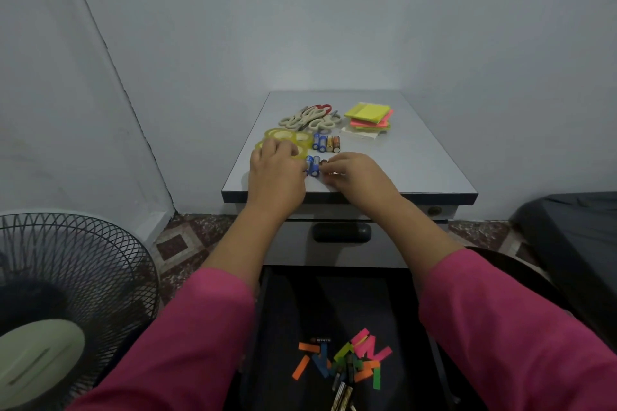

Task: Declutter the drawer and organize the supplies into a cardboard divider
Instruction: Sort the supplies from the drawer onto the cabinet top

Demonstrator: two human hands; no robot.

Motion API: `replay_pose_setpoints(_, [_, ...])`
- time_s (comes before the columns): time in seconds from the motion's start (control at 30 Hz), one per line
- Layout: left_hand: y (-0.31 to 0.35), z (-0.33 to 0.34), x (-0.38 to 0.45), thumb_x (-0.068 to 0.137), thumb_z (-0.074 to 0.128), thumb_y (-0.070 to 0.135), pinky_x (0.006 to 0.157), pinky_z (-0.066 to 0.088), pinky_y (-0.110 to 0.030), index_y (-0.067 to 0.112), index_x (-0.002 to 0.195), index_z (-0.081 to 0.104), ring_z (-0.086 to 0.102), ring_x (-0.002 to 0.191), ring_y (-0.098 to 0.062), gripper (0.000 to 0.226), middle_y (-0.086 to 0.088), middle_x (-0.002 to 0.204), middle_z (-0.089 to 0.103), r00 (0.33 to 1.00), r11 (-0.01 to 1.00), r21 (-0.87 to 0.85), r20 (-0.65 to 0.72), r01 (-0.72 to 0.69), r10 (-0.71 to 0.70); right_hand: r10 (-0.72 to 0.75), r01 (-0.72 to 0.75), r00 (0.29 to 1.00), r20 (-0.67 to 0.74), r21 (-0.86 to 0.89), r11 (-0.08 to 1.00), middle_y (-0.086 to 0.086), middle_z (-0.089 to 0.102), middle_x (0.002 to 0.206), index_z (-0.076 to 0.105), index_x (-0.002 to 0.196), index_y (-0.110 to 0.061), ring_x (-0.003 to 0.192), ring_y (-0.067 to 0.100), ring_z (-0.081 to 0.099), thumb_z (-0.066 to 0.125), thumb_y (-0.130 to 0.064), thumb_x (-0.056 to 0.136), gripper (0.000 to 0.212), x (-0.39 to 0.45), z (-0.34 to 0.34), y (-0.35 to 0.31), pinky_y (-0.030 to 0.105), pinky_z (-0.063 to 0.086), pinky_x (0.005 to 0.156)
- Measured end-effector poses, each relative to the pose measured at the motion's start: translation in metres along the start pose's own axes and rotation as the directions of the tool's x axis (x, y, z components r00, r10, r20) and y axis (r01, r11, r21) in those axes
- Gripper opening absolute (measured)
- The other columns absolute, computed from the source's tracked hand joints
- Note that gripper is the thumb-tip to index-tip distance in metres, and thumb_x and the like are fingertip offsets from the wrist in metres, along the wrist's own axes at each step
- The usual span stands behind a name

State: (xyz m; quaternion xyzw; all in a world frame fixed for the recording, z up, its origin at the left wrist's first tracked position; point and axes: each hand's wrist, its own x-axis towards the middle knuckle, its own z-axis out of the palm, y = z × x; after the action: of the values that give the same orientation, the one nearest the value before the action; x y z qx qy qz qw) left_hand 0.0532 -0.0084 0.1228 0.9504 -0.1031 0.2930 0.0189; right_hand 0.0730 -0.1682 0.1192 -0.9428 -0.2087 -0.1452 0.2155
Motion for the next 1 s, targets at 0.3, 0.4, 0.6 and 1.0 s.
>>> replay_pose_setpoints(0.3, [0.008,0.007,0.018,0.091,0.056,0.042,0.096,0.028,-0.037,0.024,0.112,0.071,0.036,0.117,-0.024,0.031,0.002,0.121,0.054,0.998,0.997,-0.055,0.034,0.060,-0.058,0.030,-0.030,0.999,-0.023,0.008,1.000,0.010,0.065,0.103,0.074,0.105,-0.018,0.097,0.025,0.058,0.062,-0.026,0.090,0.021,0.012,0.003,0.000,0.037,0.047,0.082])
replay_pose_setpoints(0.4, [0.012,0.015,0.021,0.092,0.055,0.041,0.096,0.028,-0.036,0.021,0.112,0.070,0.037,0.117,-0.024,0.032,0.000,0.120,0.056,0.995,0.994,-0.036,0.020,0.103,-0.102,0.074,-0.073,0.997,-0.029,0.048,0.996,0.011,0.065,0.105,0.074,0.106,-0.018,0.098,0.026,0.058,0.064,-0.025,0.088,0.021,0.020,0.005,0.000,0.036,0.046,0.084])
replay_pose_setpoints(0.6, [0.021,0.028,0.017,0.080,0.070,0.021,0.076,0.040,-0.039,0.011,0.085,0.068,0.051,0.092,-0.031,0.012,-0.008,0.088,0.061,0.969,0.989,-0.071,-0.199,0.132,-0.144,0.281,-0.225,0.946,-0.159,0.302,0.926,0.002,0.054,0.109,0.064,0.112,-0.019,0.098,0.015,0.054,0.076,-0.023,0.078,0.036,0.019,0.007,0.006,0.023,0.039,0.081])
replay_pose_setpoints(1.0, [0.016,0.040,0.010,0.078,0.070,0.016,0.064,0.040,-0.035,0.003,0.055,0.064,0.050,0.079,-0.033,0.028,-0.006,0.067,0.049,0.953,0.976,-0.206,-0.277,0.067,-0.124,0.256,-0.220,0.948,-0.189,0.191,0.957,0.003,0.063,0.096,0.065,0.095,-0.015,0.088,0.016,0.056,0.069,-0.027,0.085,0.017,0.018,0.012,0.008,0.029,0.046,0.075])
